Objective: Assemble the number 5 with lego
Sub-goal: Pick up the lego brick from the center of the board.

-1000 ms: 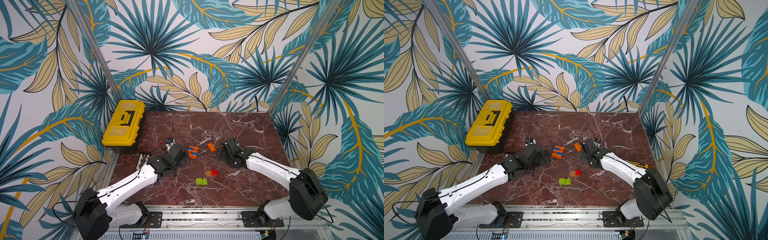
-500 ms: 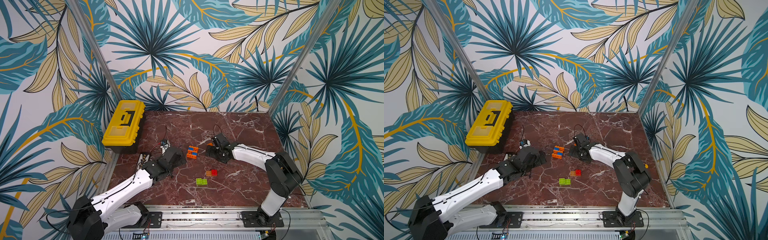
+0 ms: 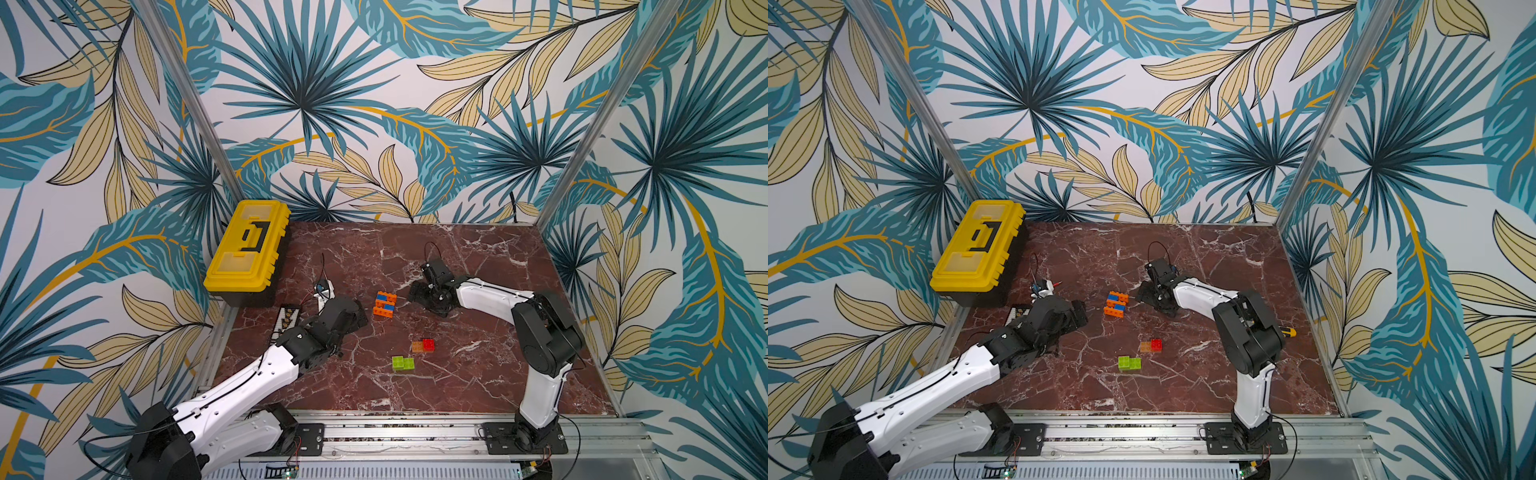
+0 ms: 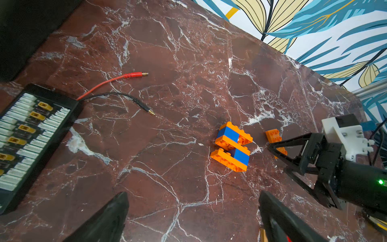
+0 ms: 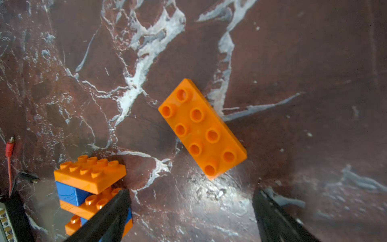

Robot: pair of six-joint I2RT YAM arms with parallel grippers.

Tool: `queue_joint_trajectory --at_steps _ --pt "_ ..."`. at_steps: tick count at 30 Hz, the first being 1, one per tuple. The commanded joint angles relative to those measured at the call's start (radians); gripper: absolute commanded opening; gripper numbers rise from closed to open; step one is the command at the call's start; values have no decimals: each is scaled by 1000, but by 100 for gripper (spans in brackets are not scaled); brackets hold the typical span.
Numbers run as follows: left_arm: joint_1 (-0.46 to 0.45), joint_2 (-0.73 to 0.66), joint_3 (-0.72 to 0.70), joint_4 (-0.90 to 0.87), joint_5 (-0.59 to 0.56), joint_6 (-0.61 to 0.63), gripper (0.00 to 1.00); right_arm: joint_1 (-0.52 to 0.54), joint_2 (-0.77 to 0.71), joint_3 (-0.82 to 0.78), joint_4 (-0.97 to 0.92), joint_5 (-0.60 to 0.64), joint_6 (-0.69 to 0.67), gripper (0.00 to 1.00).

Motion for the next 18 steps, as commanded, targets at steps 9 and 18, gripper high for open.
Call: queue_joint_trajectory --at_steps 9,18 --pt "11 -16 -30 13 -17 8 100 -2 180 217 -170 113 -43 94" --pt "14 -21 -27 1 -20 2 100 11 301 416 -360 185 -139 88"
